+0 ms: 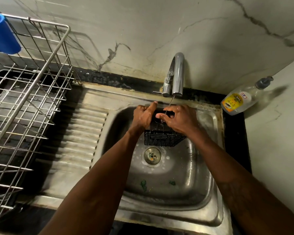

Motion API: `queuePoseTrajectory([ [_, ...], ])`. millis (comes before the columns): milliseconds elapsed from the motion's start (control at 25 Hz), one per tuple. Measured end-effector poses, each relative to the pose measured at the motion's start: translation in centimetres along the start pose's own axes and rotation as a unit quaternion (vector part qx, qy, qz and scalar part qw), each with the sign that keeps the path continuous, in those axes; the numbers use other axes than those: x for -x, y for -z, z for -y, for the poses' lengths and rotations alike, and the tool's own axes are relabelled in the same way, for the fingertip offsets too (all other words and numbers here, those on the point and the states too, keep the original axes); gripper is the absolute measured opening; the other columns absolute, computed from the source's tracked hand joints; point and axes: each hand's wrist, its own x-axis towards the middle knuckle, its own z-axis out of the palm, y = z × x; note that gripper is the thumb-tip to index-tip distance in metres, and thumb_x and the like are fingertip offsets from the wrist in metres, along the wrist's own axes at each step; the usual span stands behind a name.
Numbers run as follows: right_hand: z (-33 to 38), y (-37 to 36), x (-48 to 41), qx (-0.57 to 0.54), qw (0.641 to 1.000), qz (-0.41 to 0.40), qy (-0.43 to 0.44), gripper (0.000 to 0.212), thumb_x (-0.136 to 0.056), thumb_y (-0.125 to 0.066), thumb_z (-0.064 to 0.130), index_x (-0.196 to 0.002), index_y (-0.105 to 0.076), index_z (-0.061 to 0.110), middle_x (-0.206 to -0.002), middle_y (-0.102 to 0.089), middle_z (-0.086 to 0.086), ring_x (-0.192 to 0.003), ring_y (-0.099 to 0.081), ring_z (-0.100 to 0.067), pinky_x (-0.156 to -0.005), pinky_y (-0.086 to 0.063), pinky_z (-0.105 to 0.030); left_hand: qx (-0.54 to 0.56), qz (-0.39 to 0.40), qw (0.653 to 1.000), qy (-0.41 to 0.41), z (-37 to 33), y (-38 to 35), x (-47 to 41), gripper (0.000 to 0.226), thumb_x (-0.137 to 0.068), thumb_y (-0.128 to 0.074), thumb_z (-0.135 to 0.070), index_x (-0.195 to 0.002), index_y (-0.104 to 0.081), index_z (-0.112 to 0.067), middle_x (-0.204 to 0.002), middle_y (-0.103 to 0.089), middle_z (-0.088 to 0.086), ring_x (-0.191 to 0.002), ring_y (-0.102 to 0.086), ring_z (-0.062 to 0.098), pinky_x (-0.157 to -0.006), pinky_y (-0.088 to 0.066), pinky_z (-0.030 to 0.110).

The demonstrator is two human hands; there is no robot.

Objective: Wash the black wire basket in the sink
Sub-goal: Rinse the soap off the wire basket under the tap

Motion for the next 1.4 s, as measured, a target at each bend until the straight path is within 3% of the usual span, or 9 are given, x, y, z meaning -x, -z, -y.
queuePoseTrajectory([
  [200, 0.6, 0.9, 1.7, 0.013, 1.0, -0.01, -0.006, 0.052, -0.084, -0.063, 0.069, -0.114, -0.074, 0.027, -0.107, -0.075, 0.0, -0.096, -0.068, -0.022, -0.081, -0.046, -0.03, -0.019, 0.026, 0.999, -0.019, -0.2, -0.4, 0.8, 0.034, -0.097, -0.061, -0.032, -0.086, -0.075, -0.003, -0.067, -0.073, 0.002, -0.062, -0.071, 0.011, -0.054, -0.053, 0.02],
  [400, -1.4, 0.4, 1.0, -0.052, 0.997, 0.019, 0.046, 0.04, -0.098, -0.056, 0.03, -0.137, -0.061, 0.028, -0.137, -0.064, 0.001, -0.121, -0.062, -0.021, -0.105, -0.047, -0.037, -0.003, 0.009, 1.0, 0.028, -0.8, -0.4, -0.2, 0.04, -0.093, -0.065, -0.038, -0.107, -0.061, -0.001, -0.088, -0.07, 0.009, -0.07, -0.068, 0.013, -0.05, -0.048, 0.012],
  [560, -2.3, -0.3, 3.1, -0.003, 1.0, -0.004, 0.021, 0.062, -0.089, -0.036, 0.023, -0.149, -0.046, 0.034, -0.138, -0.059, 0.001, -0.127, -0.048, -0.021, -0.112, -0.03, -0.044, -0.008, 0.012, 0.999, 0.03, -1.2, -0.5, 0.1, 0.023, -0.095, -0.064, -0.034, -0.095, -0.059, -0.012, -0.082, -0.066, 0.003, -0.066, -0.063, 0.009, -0.05, -0.049, 0.014],
  [720, 3.0, -1.2, 1.9, 0.09, 0.996, 0.0, -0.017, 0.053, -0.092, -0.036, 0.039, -0.141, -0.053, 0.027, -0.137, -0.06, 0.002, -0.134, -0.049, -0.021, -0.121, 0.004, -0.058, -0.003, 0.058, 0.998, -0.031, -0.8, 0.1, 0.2, 0.025, -0.098, -0.056, -0.024, -0.078, -0.065, -0.012, -0.066, -0.069, -0.001, -0.058, -0.065, 0.009, -0.052, -0.051, 0.022],
  [840, 5.0, -1.7, 0.4, 0.11, 0.994, 0.014, 0.02, 0.052, -0.093, -0.035, 0.04, -0.137, -0.054, 0.021, -0.134, -0.062, -0.002, -0.128, -0.052, -0.022, -0.12, -0.021, -0.046, -0.021, 0.04, 0.997, -0.064, -0.6, 0.6, 0.4, 0.04, -0.097, -0.051, -0.02, -0.057, -0.057, -0.019, -0.047, -0.057, -0.01, -0.045, -0.051, 0.001, -0.049, -0.042, 0.017],
  [1000, -0.4, 0.2, 1.9, 0.068, 0.997, 0.01, -0.04, 0.055, -0.093, -0.04, 0.07, -0.125, -0.059, 0.029, -0.123, -0.065, 0.001, -0.113, -0.059, -0.022, -0.1, -0.042, -0.04, 0.014, 0.041, 0.999, -0.025, -0.8, 0.5, 0.5, 0.029, -0.098, -0.058, -0.022, -0.077, -0.068, -0.004, -0.063, -0.066, 0.0, -0.054, -0.063, 0.007, -0.05, -0.048, 0.022],
  [1080, -1.6, 0.5, 2.7, 0.075, 0.994, -0.01, -0.084, 0.055, -0.092, -0.04, 0.071, -0.125, -0.057, 0.03, -0.126, -0.061, 0.001, -0.118, -0.055, -0.023, -0.105, -0.039, -0.045, 0.017, 0.036, 0.999, -0.007, -1.0, 0.0, 0.5, 0.027, -0.097, -0.06, -0.024, -0.075, -0.063, -0.009, -0.066, -0.064, 0.002, -0.053, -0.061, 0.005, -0.051, -0.05, 0.025],
  [1200, 2.6, -2.4, 3.0, 0.124, 0.99, -0.067, -0.026, 0.052, -0.095, -0.036, 0.044, -0.14, -0.051, 0.023, -0.143, -0.054, -0.002, -0.135, -0.044, -0.023, -0.121, -0.015, -0.057, 0.021, 0.008, 0.999, 0.024, -1.1, -0.4, -0.1, 0.025, -0.094, -0.062, -0.024, -0.07, -0.059, -0.018, -0.068, -0.063, -0.001, -0.06, -0.06, 0.009, -0.061, -0.054, 0.024],
  [1400, 5.2, -2.0, 0.9, 0.116, 0.985, -0.118, -0.05, 0.033, -0.096, -0.04, 0.04, -0.107, -0.064, 0.021, -0.102, -0.07, -0.004, -0.095, -0.06, -0.025, -0.095, -0.042, -0.043, 0.03, 0.028, 0.999, 0.022, -1.2, -0.4, -1.5, 0.028, -0.094, -0.062, -0.027, -0.07, -0.07, -0.015, -0.069, -0.071, 0.003, -0.065, -0.067, 0.011, -0.067, -0.057, 0.029],
])
